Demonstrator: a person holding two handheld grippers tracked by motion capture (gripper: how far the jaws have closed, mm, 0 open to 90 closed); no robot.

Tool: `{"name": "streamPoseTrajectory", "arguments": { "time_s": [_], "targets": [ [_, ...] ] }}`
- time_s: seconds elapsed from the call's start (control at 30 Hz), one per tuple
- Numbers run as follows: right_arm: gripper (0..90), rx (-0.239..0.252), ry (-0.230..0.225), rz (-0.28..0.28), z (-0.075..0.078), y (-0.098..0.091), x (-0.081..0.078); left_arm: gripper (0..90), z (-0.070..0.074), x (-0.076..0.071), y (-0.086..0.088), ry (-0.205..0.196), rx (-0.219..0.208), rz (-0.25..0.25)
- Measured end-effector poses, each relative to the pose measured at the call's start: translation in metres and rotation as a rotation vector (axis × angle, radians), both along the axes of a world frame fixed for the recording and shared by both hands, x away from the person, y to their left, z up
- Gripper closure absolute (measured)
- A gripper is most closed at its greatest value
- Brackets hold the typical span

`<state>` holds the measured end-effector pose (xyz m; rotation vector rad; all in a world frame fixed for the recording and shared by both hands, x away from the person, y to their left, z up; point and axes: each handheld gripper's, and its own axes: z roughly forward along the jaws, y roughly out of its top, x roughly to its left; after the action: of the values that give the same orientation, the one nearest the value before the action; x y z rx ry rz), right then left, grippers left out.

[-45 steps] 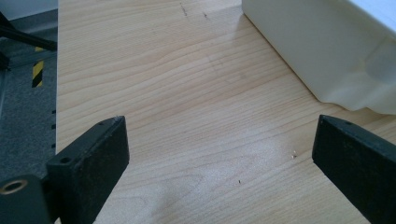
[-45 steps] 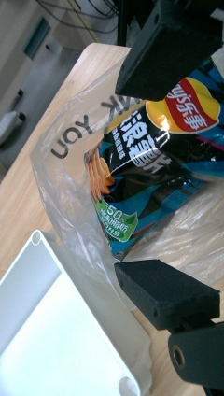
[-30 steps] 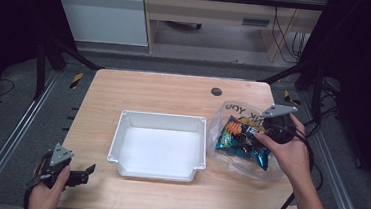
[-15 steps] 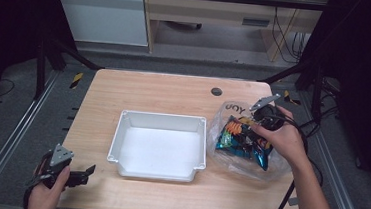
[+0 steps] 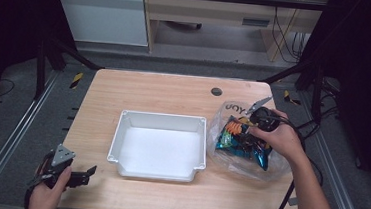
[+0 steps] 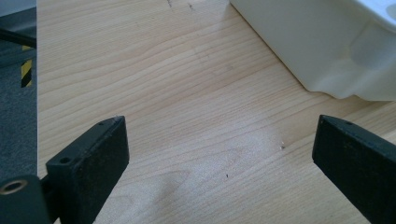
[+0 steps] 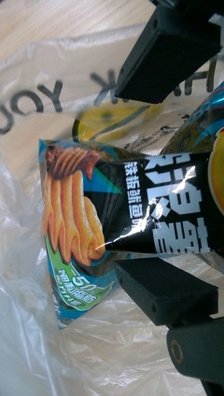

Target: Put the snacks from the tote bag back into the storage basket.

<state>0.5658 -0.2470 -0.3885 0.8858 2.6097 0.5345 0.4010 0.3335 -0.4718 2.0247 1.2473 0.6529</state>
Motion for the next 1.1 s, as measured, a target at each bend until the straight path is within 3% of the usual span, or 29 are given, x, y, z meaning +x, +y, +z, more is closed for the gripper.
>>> {"name": "streamPoseTrajectory", "arguments": {
  "time_s": [0.13,0.77,1.0,1.07,1.1],
  "targets": [
    [13.6,-0.028,0.032,0.007,-0.010,0.002,0.003,3.4,0.000,0.000,0.000,0.000,0.000,-0.002],
    [10.2,-0.059,0.113,-0.003,-0.045,-0.004,0.008,3.5,0.000,0.001,0.003,0.000,-0.002,0.008],
    [8.1,-0.068,0.115,-0.008,-0.053,-0.004,0.004,3.5,0.000,0.001,0.003,0.005,0.004,0.002],
    [12.3,-0.068,0.106,-0.005,-0.052,-0.006,0.002,3.4,0.000,0.001,0.003,0.005,0.004,0.002],
    [21.9,-0.061,0.097,0.004,-0.049,-0.007,0.001,3.4,0.000,0.001,0.003,0.004,0.003,0.002]
  ]
}}
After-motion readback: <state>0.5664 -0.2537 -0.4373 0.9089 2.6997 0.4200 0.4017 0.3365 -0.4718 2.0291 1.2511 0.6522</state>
